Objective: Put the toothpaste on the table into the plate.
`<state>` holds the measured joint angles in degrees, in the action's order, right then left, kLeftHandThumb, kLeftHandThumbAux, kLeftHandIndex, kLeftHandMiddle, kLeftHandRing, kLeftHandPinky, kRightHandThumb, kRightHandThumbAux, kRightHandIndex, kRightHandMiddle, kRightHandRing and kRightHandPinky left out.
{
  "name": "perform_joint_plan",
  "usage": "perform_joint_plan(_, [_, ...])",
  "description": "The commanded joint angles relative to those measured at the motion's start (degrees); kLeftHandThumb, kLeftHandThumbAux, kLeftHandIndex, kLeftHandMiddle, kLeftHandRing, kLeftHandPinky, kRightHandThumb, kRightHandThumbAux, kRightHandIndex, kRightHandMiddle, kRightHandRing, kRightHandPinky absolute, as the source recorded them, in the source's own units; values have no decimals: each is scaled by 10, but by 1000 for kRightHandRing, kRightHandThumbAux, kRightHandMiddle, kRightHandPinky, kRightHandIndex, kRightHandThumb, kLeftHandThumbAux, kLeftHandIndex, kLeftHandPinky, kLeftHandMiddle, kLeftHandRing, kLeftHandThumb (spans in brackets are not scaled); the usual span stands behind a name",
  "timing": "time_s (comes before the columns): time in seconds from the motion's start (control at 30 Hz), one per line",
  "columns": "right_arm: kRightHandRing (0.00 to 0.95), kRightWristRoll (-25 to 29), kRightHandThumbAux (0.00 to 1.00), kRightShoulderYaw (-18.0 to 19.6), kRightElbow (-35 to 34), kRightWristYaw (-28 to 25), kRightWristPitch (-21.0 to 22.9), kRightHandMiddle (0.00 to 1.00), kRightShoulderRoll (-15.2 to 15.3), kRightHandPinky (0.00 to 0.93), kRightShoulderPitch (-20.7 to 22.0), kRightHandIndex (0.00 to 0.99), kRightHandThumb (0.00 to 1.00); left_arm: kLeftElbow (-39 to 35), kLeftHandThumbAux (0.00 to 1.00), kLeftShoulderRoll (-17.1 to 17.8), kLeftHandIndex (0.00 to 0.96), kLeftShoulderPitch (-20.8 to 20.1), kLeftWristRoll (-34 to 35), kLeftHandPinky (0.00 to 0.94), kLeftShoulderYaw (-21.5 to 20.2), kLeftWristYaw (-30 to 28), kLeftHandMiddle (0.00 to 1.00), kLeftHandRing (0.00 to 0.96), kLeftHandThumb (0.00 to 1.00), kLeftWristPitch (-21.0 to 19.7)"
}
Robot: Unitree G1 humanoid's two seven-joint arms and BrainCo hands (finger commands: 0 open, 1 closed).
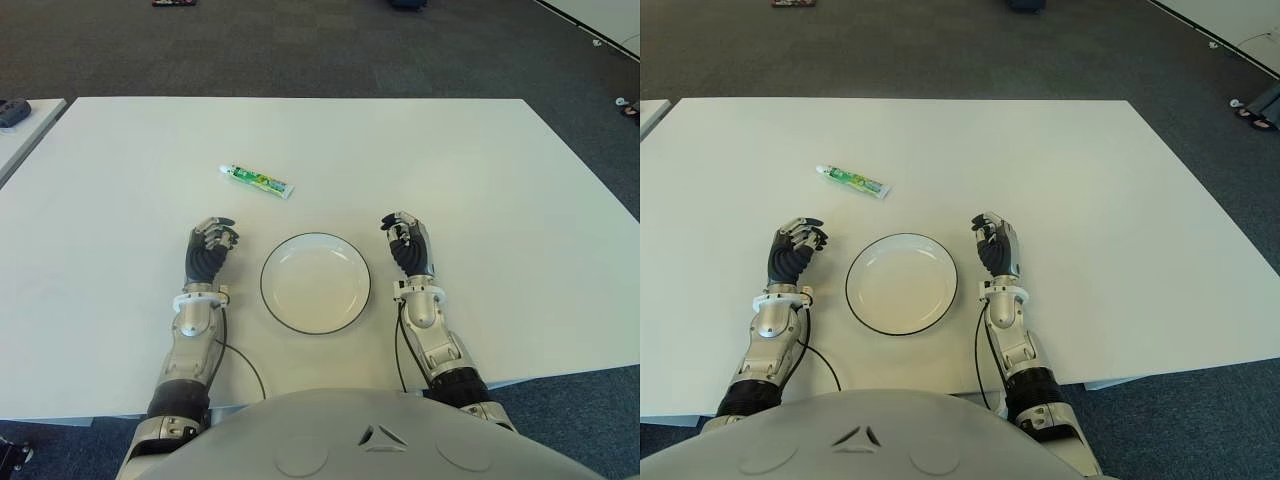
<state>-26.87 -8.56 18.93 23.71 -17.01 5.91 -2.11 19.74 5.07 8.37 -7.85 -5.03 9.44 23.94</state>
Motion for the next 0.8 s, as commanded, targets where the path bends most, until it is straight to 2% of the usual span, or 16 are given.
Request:
perform_joint_plan(0.03, [608,-2,697,-1,7,-3,18,509,0,632,6,375,828,-55,722,24,431,6,-88,540,13,44,575,562,696,-26])
perform_joint_plan(0.2, [586,-1,698,-2,9,-5,19,499,2,569,7,377,828,-71,722,63,431,-7,-234,560,31,137,582,567,698,-37])
perform_joint_plan(0.27, [594,0,698,-3,10,-5,17,502,2,582,8,374,827,-79,722,79,431,-23,-269,569,35,148,585,572,699,-54])
perform_joint_plan(0.43, [633,1,698,-3,14,0,9,530,2,638,8,370,828,-83,720,120,431,-61,-316,592,46,145,611,605,704,-89])
perform_joint_plan(0.6, [668,0,696,-2,15,6,8,553,0,672,8,375,831,-75,719,147,430,-90,-342,590,60,139,618,618,706,-120])
perform_joint_plan(0.67, [675,0,695,-2,15,7,8,561,-1,665,8,378,832,-69,698,156,428,-106,-350,559,66,133,552,601,770,-135])
perform_joint_plan(0.8, [673,5,695,-2,15,5,7,561,-2,631,8,377,832,-60,681,172,452,-129,-358,440,81,127,465,472,823,-155])
